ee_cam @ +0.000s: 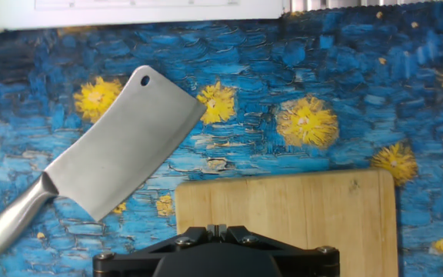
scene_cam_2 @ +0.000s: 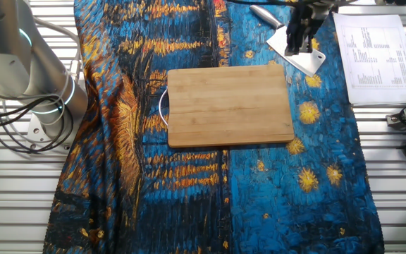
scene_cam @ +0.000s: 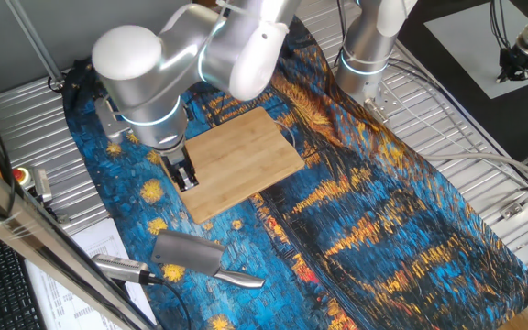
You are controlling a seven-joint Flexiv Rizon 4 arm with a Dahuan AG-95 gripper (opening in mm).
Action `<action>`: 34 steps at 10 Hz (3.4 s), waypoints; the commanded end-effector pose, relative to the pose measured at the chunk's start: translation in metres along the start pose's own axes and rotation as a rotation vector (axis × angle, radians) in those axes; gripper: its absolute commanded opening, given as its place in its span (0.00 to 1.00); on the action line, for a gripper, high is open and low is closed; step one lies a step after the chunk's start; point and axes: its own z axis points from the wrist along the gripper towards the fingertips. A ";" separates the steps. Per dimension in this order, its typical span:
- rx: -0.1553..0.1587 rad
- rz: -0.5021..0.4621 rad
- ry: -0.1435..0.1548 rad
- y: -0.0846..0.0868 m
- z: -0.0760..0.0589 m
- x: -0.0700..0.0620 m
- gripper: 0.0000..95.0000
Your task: Put the knife on the cutting board
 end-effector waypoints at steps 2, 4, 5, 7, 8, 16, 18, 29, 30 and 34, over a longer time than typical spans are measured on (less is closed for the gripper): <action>0.002 -0.004 0.021 0.000 0.001 -0.001 0.00; -0.001 0.017 0.015 0.001 0.000 -0.002 0.00; 0.001 0.039 0.018 0.001 0.000 -0.002 0.00; -0.004 -0.011 0.022 0.001 0.000 -0.002 0.00; 0.001 -0.089 0.048 0.001 0.000 -0.002 0.00; -0.037 -0.054 0.044 0.053 0.020 -0.016 0.00; -0.037 -0.027 0.045 0.069 0.024 -0.017 0.00; -0.053 0.053 0.037 0.109 0.036 -0.017 0.20; -0.052 0.080 0.035 0.116 0.041 -0.016 0.20; -0.055 0.145 0.035 0.138 0.053 -0.015 0.20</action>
